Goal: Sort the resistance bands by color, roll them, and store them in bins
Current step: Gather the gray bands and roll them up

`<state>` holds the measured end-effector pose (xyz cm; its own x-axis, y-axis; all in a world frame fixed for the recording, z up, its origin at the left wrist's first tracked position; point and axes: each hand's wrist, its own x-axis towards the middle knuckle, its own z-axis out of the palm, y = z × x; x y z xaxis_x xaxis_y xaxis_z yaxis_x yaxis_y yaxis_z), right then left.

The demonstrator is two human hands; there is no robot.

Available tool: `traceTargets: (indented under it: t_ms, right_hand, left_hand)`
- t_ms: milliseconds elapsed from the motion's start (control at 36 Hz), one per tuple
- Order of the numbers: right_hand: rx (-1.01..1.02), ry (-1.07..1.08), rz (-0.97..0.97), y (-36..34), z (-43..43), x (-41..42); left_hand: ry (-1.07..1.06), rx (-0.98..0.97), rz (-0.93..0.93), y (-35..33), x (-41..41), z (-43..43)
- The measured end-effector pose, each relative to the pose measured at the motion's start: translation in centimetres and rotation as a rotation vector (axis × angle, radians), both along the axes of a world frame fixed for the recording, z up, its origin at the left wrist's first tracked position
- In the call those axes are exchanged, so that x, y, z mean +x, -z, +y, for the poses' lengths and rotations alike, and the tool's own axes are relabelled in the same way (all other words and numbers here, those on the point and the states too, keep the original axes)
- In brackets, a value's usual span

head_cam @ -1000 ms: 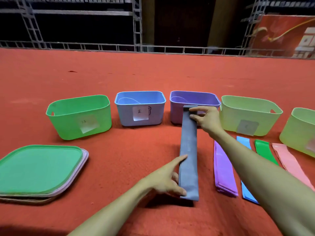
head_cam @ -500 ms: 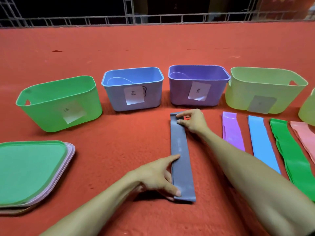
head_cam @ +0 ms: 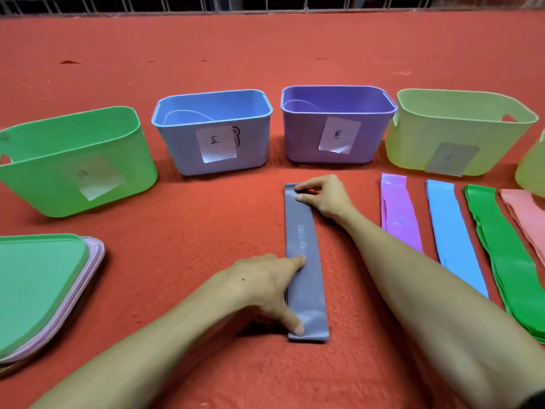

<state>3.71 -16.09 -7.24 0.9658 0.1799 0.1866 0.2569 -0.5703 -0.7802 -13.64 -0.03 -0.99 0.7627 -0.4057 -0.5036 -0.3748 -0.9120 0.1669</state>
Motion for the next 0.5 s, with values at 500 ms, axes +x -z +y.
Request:
traceTargets:
  t_ms: [500]
  right_hand:
    - [-0.051, -0.01, 0.038, 0.7, -0.3, 0.8]
  left_hand:
    - [-0.464, -0.61, -0.507, 4.6, 17.4, 1.4]
